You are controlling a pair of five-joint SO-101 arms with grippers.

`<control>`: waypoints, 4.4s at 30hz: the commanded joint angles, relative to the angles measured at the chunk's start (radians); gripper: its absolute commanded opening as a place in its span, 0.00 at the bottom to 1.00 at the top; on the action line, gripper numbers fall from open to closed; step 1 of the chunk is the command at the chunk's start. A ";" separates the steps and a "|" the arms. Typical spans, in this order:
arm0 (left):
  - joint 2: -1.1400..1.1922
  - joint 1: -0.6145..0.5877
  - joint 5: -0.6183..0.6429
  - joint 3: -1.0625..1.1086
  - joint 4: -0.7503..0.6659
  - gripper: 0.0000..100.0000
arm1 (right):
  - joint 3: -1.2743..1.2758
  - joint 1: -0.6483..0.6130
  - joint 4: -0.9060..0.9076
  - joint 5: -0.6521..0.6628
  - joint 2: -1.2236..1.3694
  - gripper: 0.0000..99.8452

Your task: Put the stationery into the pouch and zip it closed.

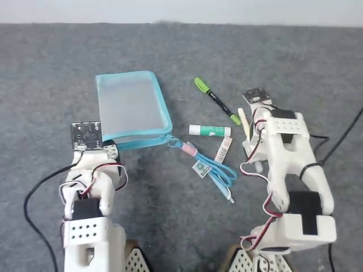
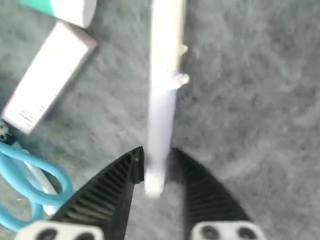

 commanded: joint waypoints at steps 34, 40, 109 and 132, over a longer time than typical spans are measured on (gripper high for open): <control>0.002 0.011 0.015 -0.053 -0.003 0.01 | 0.032 -0.021 -0.068 0.012 0.045 0.09; 0.002 0.011 0.015 -0.053 -0.003 0.01 | 0.035 -0.018 -0.064 0.012 0.044 0.04; 0.002 0.077 0.086 -0.068 -0.049 0.01 | -0.035 -0.694 0.099 -0.074 -0.708 0.01; 0.002 0.163 0.054 -0.068 -0.051 0.01 | -0.213 -0.797 -0.147 -0.235 -0.309 0.20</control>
